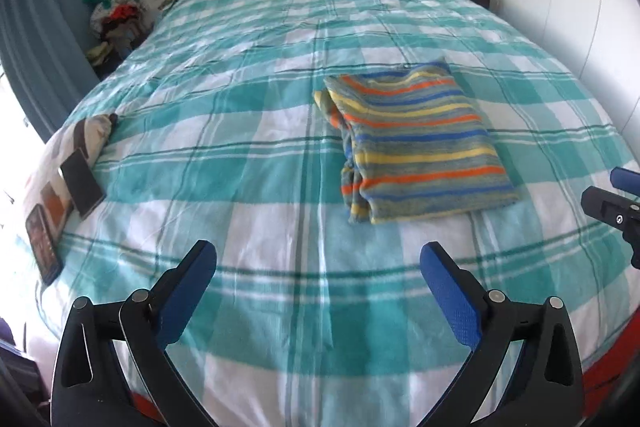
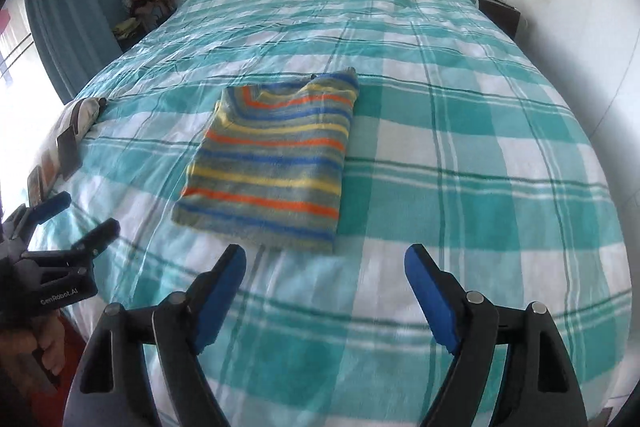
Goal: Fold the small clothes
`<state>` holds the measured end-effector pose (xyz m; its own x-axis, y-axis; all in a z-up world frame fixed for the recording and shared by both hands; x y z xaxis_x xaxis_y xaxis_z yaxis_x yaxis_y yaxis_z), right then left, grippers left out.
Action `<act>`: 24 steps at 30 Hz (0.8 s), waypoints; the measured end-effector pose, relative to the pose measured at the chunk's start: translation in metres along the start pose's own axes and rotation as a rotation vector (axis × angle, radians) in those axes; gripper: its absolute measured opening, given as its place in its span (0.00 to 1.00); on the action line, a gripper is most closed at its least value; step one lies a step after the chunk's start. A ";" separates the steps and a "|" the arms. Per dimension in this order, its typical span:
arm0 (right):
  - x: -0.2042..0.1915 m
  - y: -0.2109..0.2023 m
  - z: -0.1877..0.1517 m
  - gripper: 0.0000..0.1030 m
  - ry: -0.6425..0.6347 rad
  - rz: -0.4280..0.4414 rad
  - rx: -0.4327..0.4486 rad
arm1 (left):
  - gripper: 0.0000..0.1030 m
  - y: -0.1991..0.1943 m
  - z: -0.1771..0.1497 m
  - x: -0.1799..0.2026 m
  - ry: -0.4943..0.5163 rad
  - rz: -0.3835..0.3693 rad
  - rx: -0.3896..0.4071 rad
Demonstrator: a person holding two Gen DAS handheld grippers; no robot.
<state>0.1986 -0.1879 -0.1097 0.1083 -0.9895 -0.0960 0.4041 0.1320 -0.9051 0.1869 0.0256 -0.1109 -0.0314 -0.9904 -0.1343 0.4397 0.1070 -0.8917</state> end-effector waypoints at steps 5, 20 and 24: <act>-0.020 -0.054 -0.034 0.83 0.021 -0.010 0.045 | 0.99 -0.067 -0.023 -0.003 -0.042 0.091 0.092; -0.060 -0.131 -0.050 0.83 -0.061 -0.027 0.081 | 0.99 -0.121 -0.042 -0.016 -0.089 0.023 0.011; -0.066 -0.137 -0.053 0.83 -0.073 -0.043 0.082 | 0.99 -0.125 -0.045 -0.012 -0.083 -0.023 -0.007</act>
<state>0.0884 -0.1443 -0.0014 0.1534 -0.9879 -0.0246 0.4826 0.0966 -0.8705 0.0923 0.0284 -0.0173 0.0330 -0.9964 -0.0777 0.4337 0.0844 -0.8971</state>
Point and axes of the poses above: each gripper's, at about its wrist camera, not at the fingertips, and y roughly the way its jaws point, x to its right, z to its top, the point moved 5 cm from there along y, roughly the way its jaws point, and after that the axes turned 11 degrees about -x, right-handed, at the moved point
